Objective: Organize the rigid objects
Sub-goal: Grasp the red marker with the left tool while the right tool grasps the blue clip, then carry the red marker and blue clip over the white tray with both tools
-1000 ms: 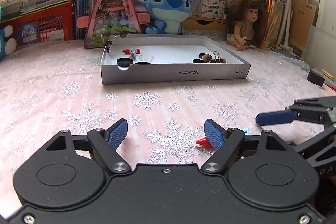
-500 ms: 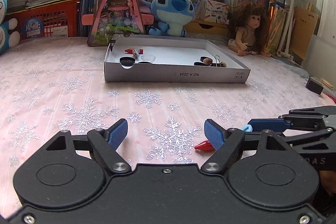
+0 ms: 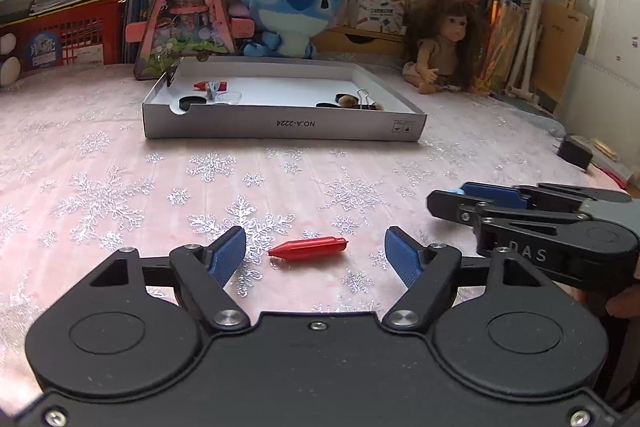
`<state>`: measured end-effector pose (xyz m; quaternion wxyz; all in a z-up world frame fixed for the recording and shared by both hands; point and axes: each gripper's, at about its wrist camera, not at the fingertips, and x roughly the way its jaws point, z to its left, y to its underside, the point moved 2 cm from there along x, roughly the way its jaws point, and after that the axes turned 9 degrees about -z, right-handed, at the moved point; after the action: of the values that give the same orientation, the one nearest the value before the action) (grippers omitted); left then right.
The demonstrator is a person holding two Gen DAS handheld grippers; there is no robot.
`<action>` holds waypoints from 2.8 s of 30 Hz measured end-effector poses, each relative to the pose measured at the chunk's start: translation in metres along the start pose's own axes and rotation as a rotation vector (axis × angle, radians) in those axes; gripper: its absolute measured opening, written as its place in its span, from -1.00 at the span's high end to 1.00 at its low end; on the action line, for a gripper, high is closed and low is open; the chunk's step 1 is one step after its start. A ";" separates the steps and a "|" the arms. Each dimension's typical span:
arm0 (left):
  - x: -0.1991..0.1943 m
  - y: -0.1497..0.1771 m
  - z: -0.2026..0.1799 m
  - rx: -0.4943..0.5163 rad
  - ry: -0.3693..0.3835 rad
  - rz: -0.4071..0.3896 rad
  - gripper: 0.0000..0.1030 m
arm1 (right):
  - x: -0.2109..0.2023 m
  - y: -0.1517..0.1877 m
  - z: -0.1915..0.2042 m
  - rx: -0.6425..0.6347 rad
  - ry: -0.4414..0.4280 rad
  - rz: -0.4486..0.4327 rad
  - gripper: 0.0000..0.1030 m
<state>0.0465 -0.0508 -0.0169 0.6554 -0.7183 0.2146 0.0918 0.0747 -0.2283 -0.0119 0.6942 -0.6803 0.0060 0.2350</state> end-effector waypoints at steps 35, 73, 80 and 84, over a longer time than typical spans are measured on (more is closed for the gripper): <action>0.029 -0.032 0.023 0.017 -0.156 0.022 0.19 | 0.007 -0.012 -0.014 0.100 0.117 -0.021 0.18; 0.231 -0.188 0.126 -0.095 -0.154 0.062 0.19 | 0.230 -0.139 -0.074 0.229 0.046 0.249 0.18; 0.267 -0.166 0.114 -0.031 -0.193 0.070 0.18 | 0.261 -0.123 -0.063 0.213 0.061 0.257 0.18; 0.271 -0.158 0.103 0.001 -0.158 0.058 0.18 | 0.263 -0.114 -0.058 0.212 0.042 0.214 0.18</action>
<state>0.3708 0.0072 0.0010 0.6678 -0.7019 0.1831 0.1668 0.3654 -0.1956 0.0049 0.7330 -0.6033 0.1178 0.2915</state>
